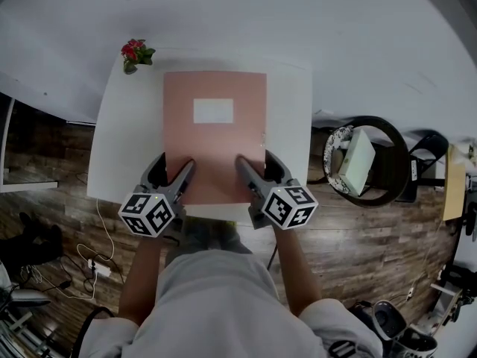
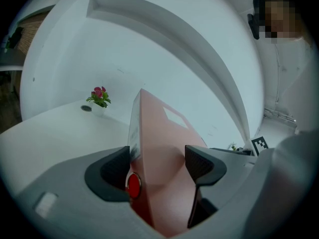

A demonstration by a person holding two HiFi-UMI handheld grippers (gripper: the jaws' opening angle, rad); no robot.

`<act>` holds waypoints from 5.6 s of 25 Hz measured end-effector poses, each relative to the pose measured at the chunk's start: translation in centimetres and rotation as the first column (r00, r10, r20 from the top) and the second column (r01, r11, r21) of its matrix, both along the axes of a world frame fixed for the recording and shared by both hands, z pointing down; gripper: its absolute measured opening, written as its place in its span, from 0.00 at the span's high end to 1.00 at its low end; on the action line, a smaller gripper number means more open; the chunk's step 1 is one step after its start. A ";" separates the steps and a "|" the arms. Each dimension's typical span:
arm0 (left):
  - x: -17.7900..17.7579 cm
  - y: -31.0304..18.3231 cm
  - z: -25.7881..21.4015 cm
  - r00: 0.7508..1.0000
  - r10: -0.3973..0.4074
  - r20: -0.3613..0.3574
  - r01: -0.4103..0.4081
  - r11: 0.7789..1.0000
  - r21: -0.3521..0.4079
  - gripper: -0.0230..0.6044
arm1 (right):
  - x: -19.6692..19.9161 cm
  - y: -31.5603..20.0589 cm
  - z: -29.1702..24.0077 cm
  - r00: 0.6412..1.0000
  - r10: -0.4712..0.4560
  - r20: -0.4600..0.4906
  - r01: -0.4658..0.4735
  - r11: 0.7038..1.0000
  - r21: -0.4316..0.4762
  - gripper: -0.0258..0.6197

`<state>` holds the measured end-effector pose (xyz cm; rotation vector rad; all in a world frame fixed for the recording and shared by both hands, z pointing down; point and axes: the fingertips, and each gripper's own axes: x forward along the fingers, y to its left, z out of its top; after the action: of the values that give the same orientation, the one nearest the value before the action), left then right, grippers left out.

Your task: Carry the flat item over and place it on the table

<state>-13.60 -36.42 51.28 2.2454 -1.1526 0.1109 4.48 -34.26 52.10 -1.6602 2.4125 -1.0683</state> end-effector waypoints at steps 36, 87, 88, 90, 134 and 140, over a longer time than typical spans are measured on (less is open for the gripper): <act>-1.0 -0.2 12.4 0.998 0.043 0.042 -0.031 0.968 -0.247 0.42 | -1.3 1.0 11.9 0.999 0.041 0.006 -0.038 0.971 -0.235 0.44; -3.7 0.1 4.8 0.991 -0.046 0.128 0.050 0.998 -0.027 0.87 | 1.9 2.0 2.9 0.981 0.162 -0.107 -0.165 0.986 -0.016 0.78; -3.6 0.1 4.4 0.991 -0.044 0.128 0.047 0.999 -0.018 0.88 | 1.9 2.1 2.5 0.980 0.164 -0.108 -0.166 0.986 -0.007 0.80; -3.6 0.3 3.6 0.992 -0.045 0.120 0.046 0.999 -0.002 0.91 | 1.9 2.3 1.7 0.979 0.169 -0.113 -0.168 0.986 0.012 0.83; -3.5 7.0 -13.0 0.982 -0.169 0.081 0.120 0.900 0.420 0.95 | 10.1 10.8 -11.7 0.948 0.236 -0.216 -0.150 0.924 0.352 0.96; -4.0 7.4 -13.0 0.980 -0.182 0.082 0.130 0.895 0.426 0.95 | 10.5 11.1 -11.9 0.946 0.241 -0.215 -0.153 0.920 0.361 0.96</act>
<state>-17.56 -29.02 38.25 2.5289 -1.5392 -0.0775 14.99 -23.15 40.15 -1.9552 2.3248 -0.3974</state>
